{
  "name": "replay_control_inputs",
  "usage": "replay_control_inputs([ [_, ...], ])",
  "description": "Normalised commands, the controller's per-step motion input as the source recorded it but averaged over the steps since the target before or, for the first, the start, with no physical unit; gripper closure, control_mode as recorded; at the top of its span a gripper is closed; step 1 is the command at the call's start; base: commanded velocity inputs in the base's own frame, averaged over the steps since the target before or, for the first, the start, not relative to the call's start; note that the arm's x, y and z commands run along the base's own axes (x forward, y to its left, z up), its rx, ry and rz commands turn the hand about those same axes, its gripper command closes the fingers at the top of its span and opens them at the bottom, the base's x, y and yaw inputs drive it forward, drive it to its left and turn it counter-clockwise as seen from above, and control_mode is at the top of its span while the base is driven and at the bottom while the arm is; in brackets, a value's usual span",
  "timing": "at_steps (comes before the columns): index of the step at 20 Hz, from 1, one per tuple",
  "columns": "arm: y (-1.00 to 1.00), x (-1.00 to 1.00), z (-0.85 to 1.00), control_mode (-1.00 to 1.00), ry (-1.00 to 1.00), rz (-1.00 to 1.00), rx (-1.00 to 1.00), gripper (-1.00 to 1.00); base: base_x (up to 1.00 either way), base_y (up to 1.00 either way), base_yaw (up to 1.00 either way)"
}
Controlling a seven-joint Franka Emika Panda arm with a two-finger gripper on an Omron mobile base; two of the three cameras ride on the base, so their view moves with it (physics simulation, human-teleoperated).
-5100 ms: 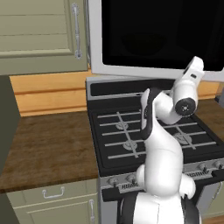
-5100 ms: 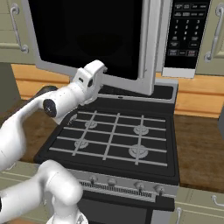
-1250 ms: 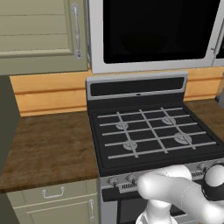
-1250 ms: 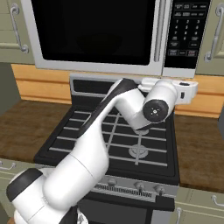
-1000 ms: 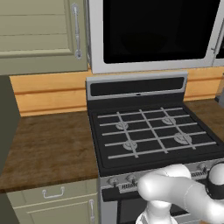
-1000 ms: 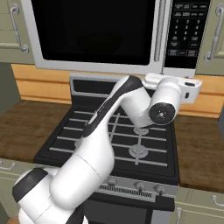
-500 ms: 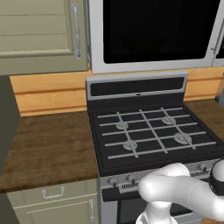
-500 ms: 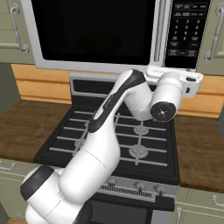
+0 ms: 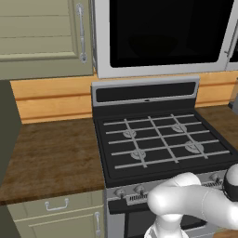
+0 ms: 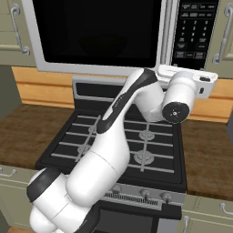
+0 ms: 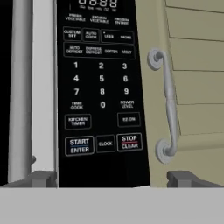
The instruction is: Open the microwave, place the bowl with waffle inside the microwave, then close the microwave door and turn it on.
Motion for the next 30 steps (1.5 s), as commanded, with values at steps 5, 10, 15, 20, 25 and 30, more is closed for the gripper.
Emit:
replay_control_inputs([
  [5, -0.14, 0.00, 0.00, -1.00, 0.00, 0.01, 0.00, -1.00, 0.00, 0.00, 0.00],
  [10, 0.00, 0.13, 0.00, -1.00, 0.00, 0.05, 0.00, -1.00, 0.00, 0.00, 0.00],
  [15, 0.00, 0.37, 0.00, -1.00, 0.00, 0.04, 0.00, -1.00, 0.00, 0.00, 0.00],
  [20, 0.00, 0.38, 0.00, -1.00, 0.00, 0.02, 0.00, -1.00, 0.00, 0.00, 0.00],
  [25, 0.00, 0.31, 0.00, -1.00, 0.00, 0.00, 0.00, -1.00, 0.00, 0.00, 0.00],
  [30, 0.00, 0.21, 0.00, -1.00, 0.00, 0.00, 0.00, -1.00, 0.00, 0.00, 0.00],
])
